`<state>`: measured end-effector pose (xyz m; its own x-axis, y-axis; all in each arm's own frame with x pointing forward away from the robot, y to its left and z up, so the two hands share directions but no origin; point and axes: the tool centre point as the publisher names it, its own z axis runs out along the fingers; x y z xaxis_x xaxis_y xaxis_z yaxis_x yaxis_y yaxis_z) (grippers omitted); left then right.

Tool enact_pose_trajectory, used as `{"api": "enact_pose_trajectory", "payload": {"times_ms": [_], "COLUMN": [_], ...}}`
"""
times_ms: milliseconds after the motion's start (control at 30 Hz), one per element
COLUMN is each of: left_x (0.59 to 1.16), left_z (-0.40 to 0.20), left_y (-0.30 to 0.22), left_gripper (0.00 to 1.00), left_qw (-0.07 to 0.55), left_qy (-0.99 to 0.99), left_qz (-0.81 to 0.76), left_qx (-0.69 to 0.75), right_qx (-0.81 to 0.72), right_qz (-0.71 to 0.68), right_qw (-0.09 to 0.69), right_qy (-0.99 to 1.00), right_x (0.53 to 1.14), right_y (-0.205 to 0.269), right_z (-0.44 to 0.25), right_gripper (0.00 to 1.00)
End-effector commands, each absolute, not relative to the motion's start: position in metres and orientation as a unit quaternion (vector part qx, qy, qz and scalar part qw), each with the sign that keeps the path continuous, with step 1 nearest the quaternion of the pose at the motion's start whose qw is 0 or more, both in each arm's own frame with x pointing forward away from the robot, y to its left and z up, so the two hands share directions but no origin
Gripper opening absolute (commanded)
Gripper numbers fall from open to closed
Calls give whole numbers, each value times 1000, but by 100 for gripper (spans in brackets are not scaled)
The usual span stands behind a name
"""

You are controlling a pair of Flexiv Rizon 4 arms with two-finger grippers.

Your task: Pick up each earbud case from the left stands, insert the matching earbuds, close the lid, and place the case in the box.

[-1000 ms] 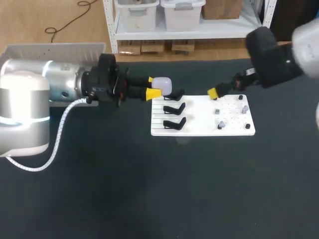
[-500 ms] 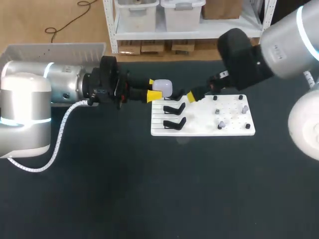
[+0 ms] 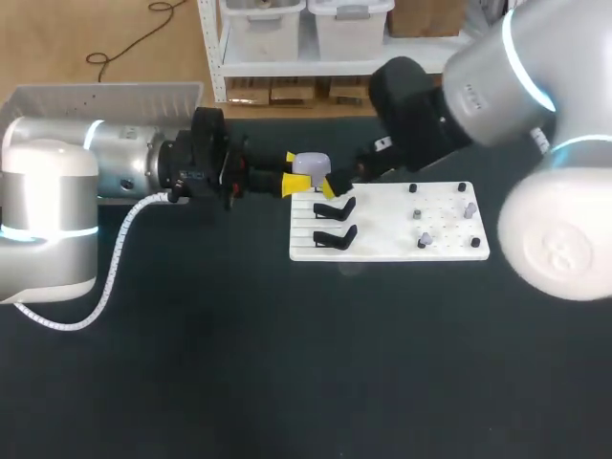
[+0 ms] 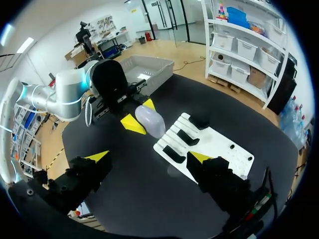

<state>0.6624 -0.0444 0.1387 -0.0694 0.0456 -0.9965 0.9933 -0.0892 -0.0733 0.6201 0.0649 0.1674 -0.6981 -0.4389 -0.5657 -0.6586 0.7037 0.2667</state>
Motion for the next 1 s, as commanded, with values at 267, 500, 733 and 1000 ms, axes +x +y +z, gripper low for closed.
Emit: {"api": "enact_pose_trajectory", "payload": {"times_ms": [267,500,733,1000], "left_x": [661,661,661,661], "left_z": [138,138,138,138], "left_y": [-44,-44,-44,-44], "left_gripper": [0,0,0,0], "left_qw": [450,450,450,450], "left_qy": [505,505,505,505], "left_qz": [-528,-528,-528,-528], "left_qx": [513,513,513,513], "right_qx": [-308,-305,-298,-293], "right_qz": [232,229,227,222], "right_qw": [220,214,214,212], "right_qy": [896,899,902,905], "right_x": [645,652,659,665], "right_y": [79,81,79,78], "right_z": [156,151,147,143], "right_gripper": [100,100,100,100]}}
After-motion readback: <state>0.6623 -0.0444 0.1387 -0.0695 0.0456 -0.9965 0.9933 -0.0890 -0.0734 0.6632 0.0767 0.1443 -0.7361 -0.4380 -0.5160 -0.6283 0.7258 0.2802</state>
